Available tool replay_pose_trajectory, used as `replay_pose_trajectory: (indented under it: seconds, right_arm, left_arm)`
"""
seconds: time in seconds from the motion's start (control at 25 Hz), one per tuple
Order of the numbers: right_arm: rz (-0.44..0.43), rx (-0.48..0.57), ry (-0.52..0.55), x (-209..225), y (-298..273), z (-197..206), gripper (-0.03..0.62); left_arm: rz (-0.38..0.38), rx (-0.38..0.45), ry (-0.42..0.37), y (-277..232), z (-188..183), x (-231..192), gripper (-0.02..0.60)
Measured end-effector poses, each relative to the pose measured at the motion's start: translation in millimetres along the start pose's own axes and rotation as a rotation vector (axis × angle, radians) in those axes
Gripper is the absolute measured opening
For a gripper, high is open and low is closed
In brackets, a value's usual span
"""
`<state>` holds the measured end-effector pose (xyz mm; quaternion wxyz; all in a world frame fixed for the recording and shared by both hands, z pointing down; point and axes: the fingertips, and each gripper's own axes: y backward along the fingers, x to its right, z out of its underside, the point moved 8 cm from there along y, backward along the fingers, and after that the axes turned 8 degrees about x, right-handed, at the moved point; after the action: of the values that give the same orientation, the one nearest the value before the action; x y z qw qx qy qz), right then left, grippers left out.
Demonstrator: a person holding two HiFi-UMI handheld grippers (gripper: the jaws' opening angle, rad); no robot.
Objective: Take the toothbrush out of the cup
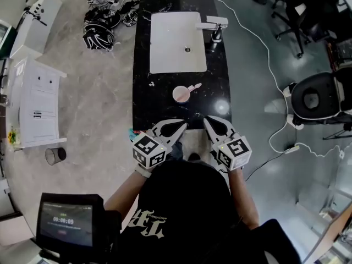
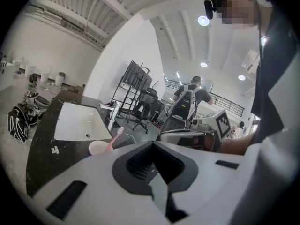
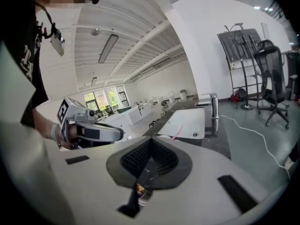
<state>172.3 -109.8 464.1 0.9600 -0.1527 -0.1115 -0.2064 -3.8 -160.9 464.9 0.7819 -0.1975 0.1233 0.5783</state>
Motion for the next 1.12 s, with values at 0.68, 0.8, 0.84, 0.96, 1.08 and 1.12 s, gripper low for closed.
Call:
replay_pose_trajectory:
  seconds: [0.68,0.8,0.84,0.96,1.08,1.12]
  right_arm:
    - [0.040,-0.106,-0.001,8.3,-84.0,-5.0,-0.012]
    - [0.058,-0.120,-0.007,7.7,-95.1,-5.4,-0.012]
    - [0.064,-0.122,-0.009,6.9,-98.8,-6.4,-0.012]
    - [0.079,-0.125,-0.009,1.9,-110.0,-9.7,-0.012]
    - [0.090,-0.127,-0.009,-5.3,-120.1,-10.4,-0.012]
    - [0.094,-0.128,-0.010,-7.7,-122.8,-10.0,-0.012]
  left_arm:
    - [0.002,0.004,0.045,12.1,-24.4,-77.6,0.005]
    - [0.014,0.003,0.059,13.9,-26.7,-89.5,0.005]
    - [0.018,0.002,0.064,14.4,-27.6,-93.8,0.005]
    - [0.031,0.003,0.074,16.4,-30.6,-107.3,0.005]
    - [0.046,0.011,0.090,18.8,-32.9,-121.6,0.005]
    - [0.049,0.013,0.094,19.3,-33.1,-126.7,0.005]
